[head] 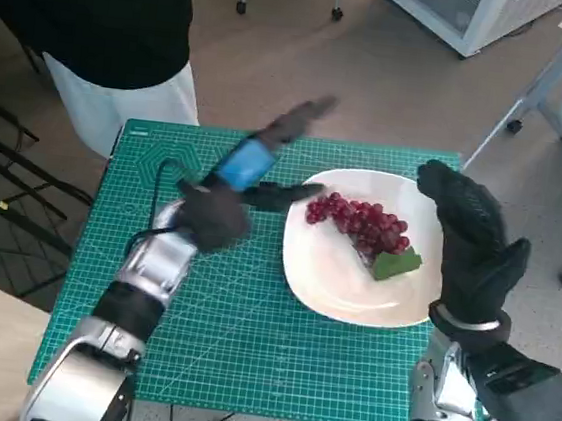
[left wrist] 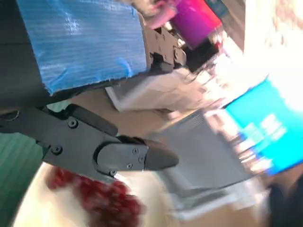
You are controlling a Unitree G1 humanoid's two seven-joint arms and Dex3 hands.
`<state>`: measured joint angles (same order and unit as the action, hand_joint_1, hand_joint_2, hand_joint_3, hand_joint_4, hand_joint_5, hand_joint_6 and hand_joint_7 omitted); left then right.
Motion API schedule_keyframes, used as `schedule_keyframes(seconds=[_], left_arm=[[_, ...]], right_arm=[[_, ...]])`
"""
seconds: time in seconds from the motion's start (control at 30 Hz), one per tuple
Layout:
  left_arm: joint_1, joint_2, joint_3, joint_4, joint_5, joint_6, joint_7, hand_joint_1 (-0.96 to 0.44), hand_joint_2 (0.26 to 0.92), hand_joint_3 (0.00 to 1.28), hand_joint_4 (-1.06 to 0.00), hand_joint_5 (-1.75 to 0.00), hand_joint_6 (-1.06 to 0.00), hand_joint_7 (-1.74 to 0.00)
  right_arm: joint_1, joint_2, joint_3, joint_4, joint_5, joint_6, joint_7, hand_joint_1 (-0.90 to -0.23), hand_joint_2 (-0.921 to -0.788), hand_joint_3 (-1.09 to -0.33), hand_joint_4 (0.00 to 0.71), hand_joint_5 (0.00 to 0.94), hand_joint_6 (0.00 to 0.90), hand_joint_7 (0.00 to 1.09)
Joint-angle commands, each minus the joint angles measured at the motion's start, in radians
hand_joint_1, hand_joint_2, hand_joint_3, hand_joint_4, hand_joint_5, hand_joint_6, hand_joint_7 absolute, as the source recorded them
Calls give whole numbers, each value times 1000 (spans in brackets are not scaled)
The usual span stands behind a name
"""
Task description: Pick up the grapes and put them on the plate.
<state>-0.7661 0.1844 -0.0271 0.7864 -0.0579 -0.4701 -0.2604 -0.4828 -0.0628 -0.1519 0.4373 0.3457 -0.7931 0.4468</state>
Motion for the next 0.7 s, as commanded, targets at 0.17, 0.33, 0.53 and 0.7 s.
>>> schedule_keyframes(seconds=[0.17,0.33,0.53,0.7], left_arm=[[198,-24,174,-167,-300,-91,-203,-630,921,431,-77,-2,-138,-1],[271,-32,194,-262,-341,-81,-240,-633,921,450,-69,-2,-127,-1],[339,-60,210,-348,-389,-45,-256,-638,921,449,-87,-10,-152,-15],[377,-72,213,-392,-401,-28,-258,-639,921,447,-105,-15,-177,-26]], right_arm=[[30,10,10,-5,-33,19,-31,-679,-921,-690,388,1,99,406],[26,10,12,2,-40,16,-33,-679,-921,-693,387,0,94,404],[22,10,17,2,-42,18,-32,-680,-921,-694,387,0,85,403],[24,8,20,-2,-38,20,-27,-680,-921,-697,386,0,81,406]])
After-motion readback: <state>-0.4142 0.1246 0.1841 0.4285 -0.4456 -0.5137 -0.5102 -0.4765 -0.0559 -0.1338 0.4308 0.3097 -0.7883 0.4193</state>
